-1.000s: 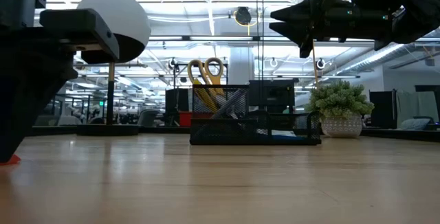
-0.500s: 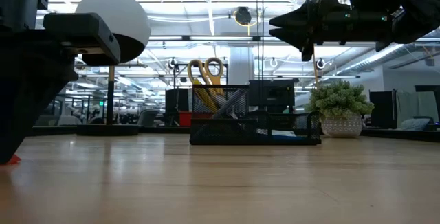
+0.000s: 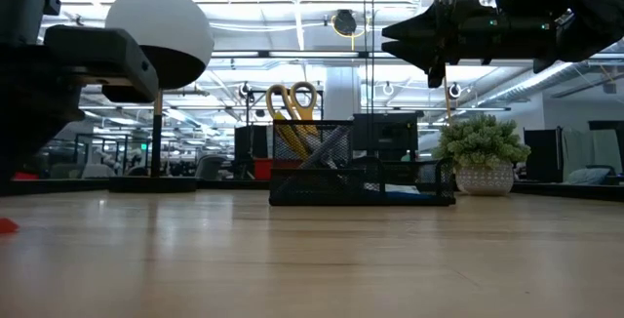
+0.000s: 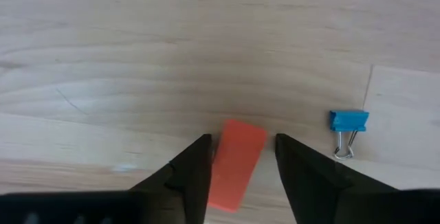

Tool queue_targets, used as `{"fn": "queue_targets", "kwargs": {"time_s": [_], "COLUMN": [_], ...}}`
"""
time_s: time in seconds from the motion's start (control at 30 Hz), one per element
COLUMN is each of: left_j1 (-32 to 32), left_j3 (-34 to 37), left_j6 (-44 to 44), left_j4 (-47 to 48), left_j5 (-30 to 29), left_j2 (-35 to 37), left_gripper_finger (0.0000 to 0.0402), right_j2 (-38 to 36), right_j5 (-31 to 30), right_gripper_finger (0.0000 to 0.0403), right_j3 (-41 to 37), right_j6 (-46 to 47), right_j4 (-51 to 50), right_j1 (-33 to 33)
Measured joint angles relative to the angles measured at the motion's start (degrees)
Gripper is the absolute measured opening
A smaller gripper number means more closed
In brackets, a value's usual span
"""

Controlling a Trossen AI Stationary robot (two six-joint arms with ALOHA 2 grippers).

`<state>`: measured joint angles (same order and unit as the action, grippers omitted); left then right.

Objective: Pick and place office supplies into organizer
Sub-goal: Put the orange eraser into the bottom left compartment of the black desk organizer

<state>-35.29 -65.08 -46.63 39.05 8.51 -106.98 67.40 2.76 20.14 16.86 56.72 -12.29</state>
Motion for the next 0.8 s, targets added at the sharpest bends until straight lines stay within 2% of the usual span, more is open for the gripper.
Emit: {"fn": "queue_targets", "kwargs": {"time_s": [0.4,0.8], "left_j1": [1.04,1.05], "left_j3": [-0.08,-0.24], "left_j6": [-2.41,-1.92], "left_j4": [-2.35,-2.45], "left_j5": [0.10,0.13], "left_j2": [-0.35,-1.75], "left_gripper_finger": [0.0084,0.0067], "right_j2": [0.00,0.00], "right_j5": [0.04,0.07], "right_gripper_finger": [0.0130,0.0130], "right_j3": [0.00,0.00], "right_j6": [0.31,0.24], "right_j4": [0.00,0.01], "right_j1": [0.00,0.02]}}
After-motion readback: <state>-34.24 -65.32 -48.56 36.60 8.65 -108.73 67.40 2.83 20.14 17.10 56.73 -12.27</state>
